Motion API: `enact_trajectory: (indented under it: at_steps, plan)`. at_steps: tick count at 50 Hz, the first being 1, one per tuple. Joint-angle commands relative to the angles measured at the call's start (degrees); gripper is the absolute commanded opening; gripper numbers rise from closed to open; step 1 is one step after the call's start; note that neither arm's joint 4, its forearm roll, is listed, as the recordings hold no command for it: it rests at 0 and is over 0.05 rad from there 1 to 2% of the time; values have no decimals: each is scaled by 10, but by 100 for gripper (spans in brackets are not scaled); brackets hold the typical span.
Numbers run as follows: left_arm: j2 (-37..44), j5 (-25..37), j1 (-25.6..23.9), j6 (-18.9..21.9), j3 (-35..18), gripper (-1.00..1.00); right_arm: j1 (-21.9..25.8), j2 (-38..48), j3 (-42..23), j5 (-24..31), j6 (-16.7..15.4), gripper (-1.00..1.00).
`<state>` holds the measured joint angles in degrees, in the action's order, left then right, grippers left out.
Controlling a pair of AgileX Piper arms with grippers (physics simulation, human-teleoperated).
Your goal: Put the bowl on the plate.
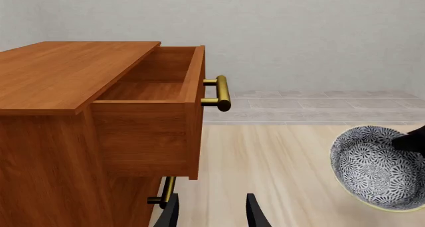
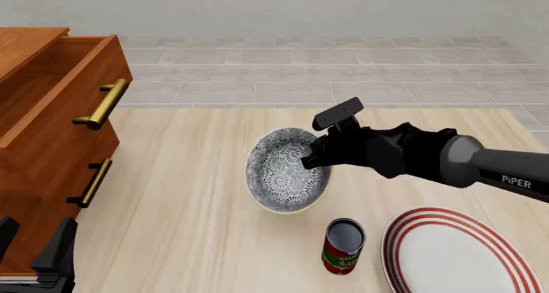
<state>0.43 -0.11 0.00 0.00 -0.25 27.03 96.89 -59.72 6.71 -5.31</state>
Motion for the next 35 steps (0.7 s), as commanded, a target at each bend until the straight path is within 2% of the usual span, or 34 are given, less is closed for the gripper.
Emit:
enact_trajectory:
  at_steps: [1,14,18,19,23,25,35]
  plan:
    - [0,0,0,0,0,100,4,-37,5,0,36,-100]
    - [0,0,0,0,0,100,-5,-94,30,2,84,-100]
    - [0,0,0,0,0,100,-7,-98,33,3,83,-100]
    - [0,0,0,0,0,100,-10,-115,44,1,98,-100]
    - [0,0,0,0,0,100,-18,-134,57,0,109,-100]
    - [0,0,0,0,0,100,-12,-151,68,-5,135,-100]
    - [0,0,0,0,0,100,-39,-188,87,4,136,-100]
